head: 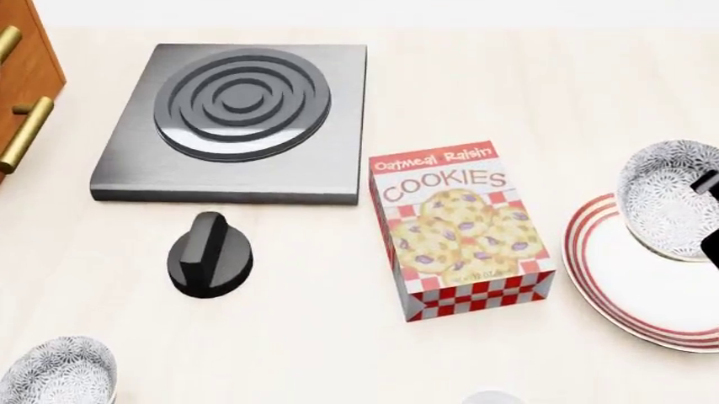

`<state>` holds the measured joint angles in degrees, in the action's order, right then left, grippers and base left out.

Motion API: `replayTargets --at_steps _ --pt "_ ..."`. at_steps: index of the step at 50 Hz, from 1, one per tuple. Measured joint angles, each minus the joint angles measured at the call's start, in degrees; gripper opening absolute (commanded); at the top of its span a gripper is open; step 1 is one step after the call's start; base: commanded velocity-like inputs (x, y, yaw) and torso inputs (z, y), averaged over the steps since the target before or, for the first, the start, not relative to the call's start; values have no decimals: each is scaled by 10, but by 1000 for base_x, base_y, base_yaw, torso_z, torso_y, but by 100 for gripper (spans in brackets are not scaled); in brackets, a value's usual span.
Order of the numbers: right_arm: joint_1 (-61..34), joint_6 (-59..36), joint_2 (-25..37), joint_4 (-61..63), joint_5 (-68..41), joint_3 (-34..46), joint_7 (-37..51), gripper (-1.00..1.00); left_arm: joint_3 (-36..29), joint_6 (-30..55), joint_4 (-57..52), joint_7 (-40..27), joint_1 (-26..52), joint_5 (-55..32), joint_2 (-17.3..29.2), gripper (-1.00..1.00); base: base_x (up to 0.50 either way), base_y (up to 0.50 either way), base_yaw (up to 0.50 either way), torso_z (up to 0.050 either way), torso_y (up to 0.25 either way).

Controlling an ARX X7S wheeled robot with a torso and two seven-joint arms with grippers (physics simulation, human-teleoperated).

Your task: Pick the akita bowl from table center and place it on the plate.

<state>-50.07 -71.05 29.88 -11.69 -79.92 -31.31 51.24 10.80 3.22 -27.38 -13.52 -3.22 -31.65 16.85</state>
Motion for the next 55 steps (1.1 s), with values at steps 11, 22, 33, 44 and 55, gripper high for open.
replayTargets --at_steps 11,22,33,44,55 --pt "4 10 2 -10 0 -4 -8 -100 3 -3 0 -4 0 -5 1 100 0 0 0 0 -135" --pt "5 14 4 -14 -3 -6 -9 -100 5 -8 -1 -4 -1 -10 2 100 0 0 0 1 -93" --pt "8 13 4 -9 -12 -10 -3 -100 3 -10 -2 -4 -3 -13 3 100 0 0 0 2 -46" --pt "-1 11 5 -2 -27 -12 12 -100 5 -13 -7 -7 -7 -15 5 100 0 0 0 0 0" --pt "-7 12 5 0 -35 -11 18 -100 11 -23 -12 -10 -12 -18 4 100 0 0 0 0 -131"
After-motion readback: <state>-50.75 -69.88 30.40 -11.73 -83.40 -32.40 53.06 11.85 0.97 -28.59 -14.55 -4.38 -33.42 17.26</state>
